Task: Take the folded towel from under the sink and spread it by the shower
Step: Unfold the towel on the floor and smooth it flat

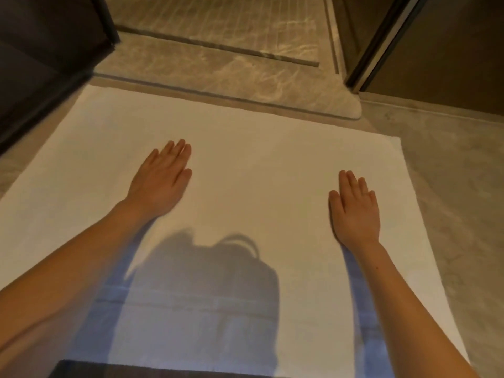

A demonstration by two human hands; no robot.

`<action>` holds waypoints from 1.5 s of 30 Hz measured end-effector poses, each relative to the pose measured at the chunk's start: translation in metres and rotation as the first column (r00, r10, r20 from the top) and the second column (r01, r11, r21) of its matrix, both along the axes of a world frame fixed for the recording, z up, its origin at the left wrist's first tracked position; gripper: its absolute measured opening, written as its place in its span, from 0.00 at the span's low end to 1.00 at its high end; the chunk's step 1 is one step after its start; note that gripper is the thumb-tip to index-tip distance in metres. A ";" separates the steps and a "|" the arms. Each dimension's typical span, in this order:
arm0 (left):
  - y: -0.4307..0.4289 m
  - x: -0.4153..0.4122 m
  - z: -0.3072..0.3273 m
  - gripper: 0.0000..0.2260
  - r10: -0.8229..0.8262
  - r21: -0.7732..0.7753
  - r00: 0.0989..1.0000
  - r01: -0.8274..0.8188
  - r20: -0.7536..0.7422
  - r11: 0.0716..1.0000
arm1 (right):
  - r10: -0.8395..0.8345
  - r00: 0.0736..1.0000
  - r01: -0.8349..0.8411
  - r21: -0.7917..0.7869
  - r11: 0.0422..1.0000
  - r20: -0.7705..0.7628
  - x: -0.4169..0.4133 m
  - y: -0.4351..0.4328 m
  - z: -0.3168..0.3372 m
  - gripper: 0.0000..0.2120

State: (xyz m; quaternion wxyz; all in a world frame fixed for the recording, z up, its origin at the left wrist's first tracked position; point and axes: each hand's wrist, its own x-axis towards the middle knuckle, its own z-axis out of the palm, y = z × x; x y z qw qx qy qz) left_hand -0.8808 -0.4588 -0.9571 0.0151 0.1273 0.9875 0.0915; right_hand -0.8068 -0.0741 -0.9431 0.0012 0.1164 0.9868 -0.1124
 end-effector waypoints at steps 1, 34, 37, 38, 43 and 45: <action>0.002 0.001 0.002 0.25 0.016 -0.004 1.000 -0.016 0.011 1.000 | -0.008 1.000 0.008 0.002 1.000 0.001 0.001 0.003 0.001 0.26; 0.146 0.079 0.023 0.25 -0.253 0.063 0.967 0.253 -0.011 0.965 | 0.089 0.990 -0.113 -0.253 0.961 -0.105 0.036 -0.115 0.027 0.26; 0.098 0.074 0.026 0.24 -0.134 0.071 0.991 0.136 -0.028 0.988 | 0.206 0.973 -0.226 -0.267 0.937 -0.101 0.011 -0.159 0.027 0.25; 0.078 0.072 0.026 0.24 -0.085 0.068 0.996 0.087 -0.035 0.994 | 0.241 0.966 -0.257 -0.266 0.929 -0.093 0.005 -0.174 0.026 0.25; -0.028 0.083 0.011 0.26 0.147 -0.046 0.989 -0.148 -0.016 0.988 | 0.429 0.894 -0.447 -0.242 0.861 -0.127 -0.022 -0.241 0.019 0.25; -0.061 0.091 0.002 0.27 0.212 -0.010 0.977 -0.212 0.000 0.977 | 0.510 0.851 -0.526 -0.194 0.828 -0.128 -0.035 -0.257 0.014 0.25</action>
